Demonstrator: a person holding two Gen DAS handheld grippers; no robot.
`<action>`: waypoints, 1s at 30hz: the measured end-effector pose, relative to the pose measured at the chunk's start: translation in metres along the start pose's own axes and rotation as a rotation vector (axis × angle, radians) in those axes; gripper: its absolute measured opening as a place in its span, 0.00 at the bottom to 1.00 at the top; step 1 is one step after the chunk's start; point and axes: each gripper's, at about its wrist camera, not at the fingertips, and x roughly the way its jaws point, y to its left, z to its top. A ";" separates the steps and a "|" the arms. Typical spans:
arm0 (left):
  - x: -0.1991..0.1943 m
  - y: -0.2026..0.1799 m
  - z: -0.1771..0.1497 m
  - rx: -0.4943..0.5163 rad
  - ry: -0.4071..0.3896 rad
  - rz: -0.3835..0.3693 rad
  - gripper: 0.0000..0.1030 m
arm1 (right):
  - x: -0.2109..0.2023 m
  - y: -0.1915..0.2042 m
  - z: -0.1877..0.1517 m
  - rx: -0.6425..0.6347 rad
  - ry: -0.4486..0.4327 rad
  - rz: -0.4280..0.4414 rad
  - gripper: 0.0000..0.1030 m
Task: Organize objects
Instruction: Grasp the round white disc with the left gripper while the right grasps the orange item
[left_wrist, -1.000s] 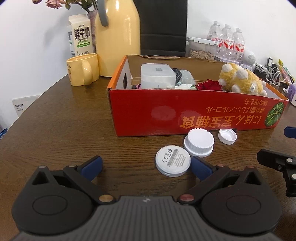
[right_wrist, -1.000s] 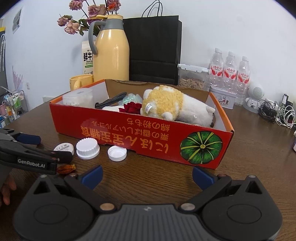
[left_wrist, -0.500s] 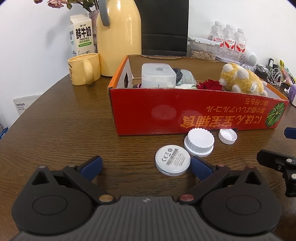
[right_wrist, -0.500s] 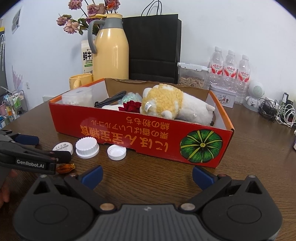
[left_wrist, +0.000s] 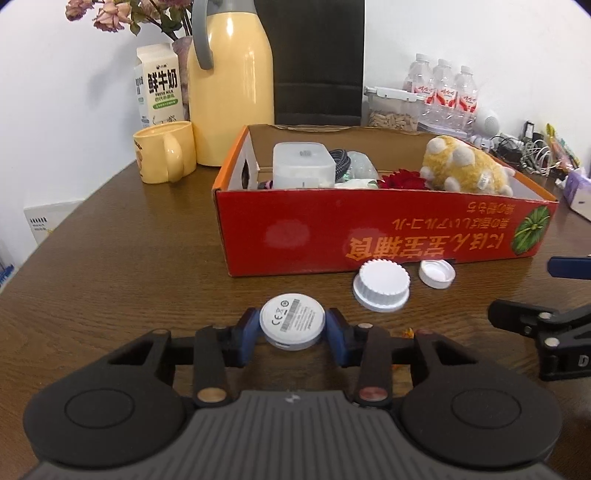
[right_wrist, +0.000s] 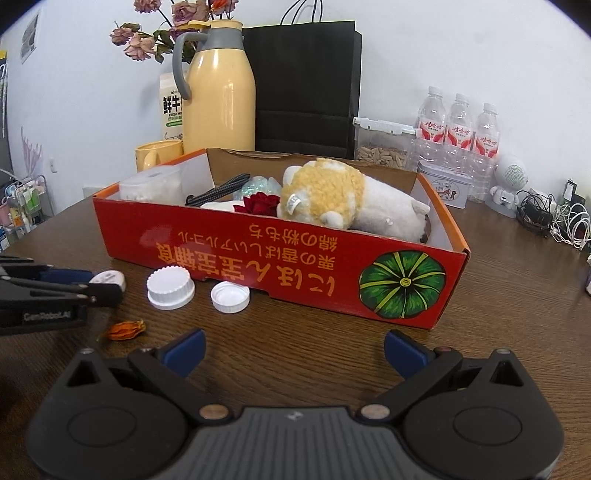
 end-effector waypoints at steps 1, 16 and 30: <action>-0.002 0.001 -0.001 -0.005 -0.002 -0.001 0.39 | 0.000 0.000 0.000 0.000 0.001 0.000 1.00; -0.044 0.030 -0.006 -0.051 -0.081 0.025 0.39 | -0.001 0.010 -0.001 -0.040 -0.017 0.037 1.00; -0.057 0.043 -0.014 -0.058 -0.087 0.027 0.39 | 0.005 0.081 0.006 -0.182 -0.011 0.221 0.84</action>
